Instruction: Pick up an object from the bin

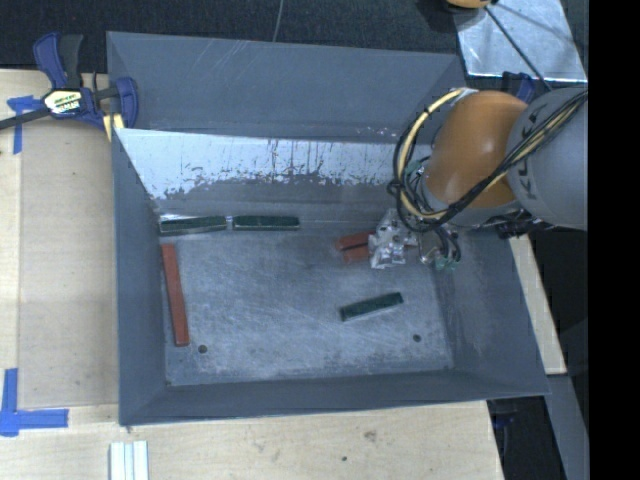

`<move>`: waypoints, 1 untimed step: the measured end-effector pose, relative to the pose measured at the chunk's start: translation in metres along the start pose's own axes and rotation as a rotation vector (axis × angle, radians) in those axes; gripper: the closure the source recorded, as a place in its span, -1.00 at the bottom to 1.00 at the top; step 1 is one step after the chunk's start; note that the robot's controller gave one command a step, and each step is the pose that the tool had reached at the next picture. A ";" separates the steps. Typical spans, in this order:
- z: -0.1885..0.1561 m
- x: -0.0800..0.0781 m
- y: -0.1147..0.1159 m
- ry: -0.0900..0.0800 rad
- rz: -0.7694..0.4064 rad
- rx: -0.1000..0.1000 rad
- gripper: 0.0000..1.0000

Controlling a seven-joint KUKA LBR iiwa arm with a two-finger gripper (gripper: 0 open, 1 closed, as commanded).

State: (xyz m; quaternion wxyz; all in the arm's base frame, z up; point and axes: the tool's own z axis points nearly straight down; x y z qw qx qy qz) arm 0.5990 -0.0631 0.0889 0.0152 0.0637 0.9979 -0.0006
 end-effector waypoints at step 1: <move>-0.031 0.004 -0.004 0.026 0.040 0.001 1.00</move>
Offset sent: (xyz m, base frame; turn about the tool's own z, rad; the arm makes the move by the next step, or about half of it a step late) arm -0.0030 0.0100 0.1500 0.0409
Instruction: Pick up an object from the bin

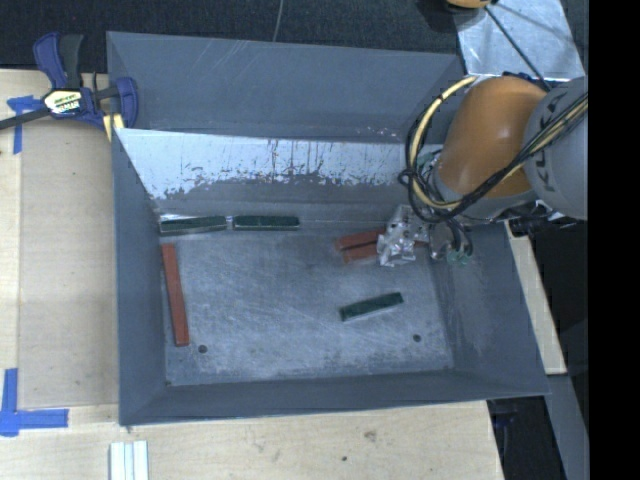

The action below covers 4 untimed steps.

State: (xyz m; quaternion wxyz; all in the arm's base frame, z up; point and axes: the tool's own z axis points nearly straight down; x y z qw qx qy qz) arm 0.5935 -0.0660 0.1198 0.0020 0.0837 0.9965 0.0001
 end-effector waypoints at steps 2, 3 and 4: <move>0.016 -0.004 0.045 0.006 -0.071 0.001 -1.00; 0.012 -0.005 0.045 0.001 -0.070 0.000 -1.00; 0.043 -0.032 0.031 -0.008 -0.250 -0.001 1.00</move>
Offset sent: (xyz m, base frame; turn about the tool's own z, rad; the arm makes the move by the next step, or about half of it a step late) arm 0.0119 0.0437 -0.0119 -0.0697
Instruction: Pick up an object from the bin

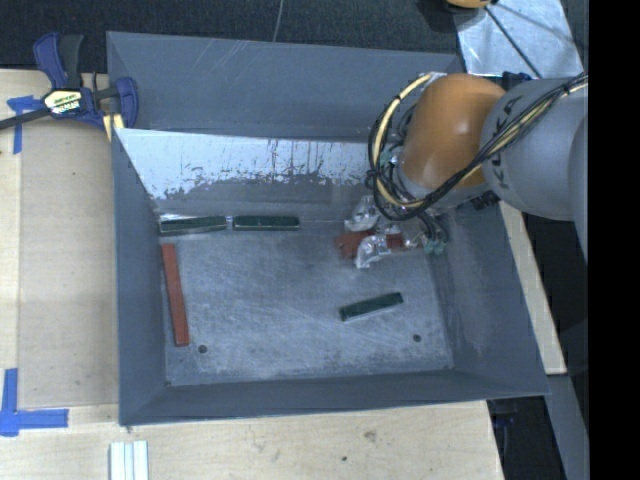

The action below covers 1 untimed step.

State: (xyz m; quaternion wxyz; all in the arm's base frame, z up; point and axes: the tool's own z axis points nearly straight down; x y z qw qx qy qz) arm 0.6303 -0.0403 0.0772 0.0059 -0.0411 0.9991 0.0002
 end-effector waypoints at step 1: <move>0.000 0.000 0.000 0.000 0.000 0.000 1.00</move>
Offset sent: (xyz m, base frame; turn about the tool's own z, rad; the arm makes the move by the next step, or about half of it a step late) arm -0.0375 -0.0031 0.1617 0.0569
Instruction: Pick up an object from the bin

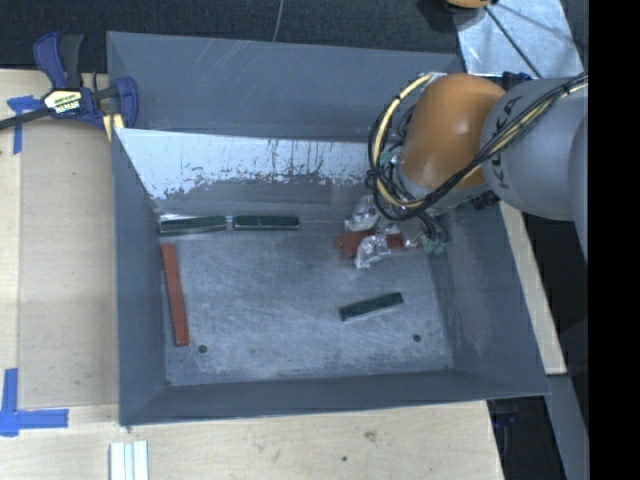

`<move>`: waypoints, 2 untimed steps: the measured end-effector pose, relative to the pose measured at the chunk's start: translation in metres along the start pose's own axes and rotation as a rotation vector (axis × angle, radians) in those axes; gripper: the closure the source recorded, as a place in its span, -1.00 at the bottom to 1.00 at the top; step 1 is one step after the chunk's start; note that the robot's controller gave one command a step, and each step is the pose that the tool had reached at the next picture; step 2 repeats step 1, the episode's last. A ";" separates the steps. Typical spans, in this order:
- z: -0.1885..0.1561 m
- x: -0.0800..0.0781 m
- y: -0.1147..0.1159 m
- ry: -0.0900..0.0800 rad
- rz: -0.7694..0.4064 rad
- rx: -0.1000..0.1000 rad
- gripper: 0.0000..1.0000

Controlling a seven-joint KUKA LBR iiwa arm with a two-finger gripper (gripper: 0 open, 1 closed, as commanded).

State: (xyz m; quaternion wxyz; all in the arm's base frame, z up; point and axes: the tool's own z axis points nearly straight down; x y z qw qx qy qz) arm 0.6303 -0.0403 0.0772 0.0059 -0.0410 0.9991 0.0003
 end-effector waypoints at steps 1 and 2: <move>-0.165 0.034 0.000 0.004 0.055 0.001 1.00; -0.165 0.034 0.000 0.004 0.055 0.001 1.00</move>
Offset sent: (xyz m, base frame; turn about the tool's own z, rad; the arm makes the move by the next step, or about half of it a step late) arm 0.0000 0.0000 0.0000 0.0000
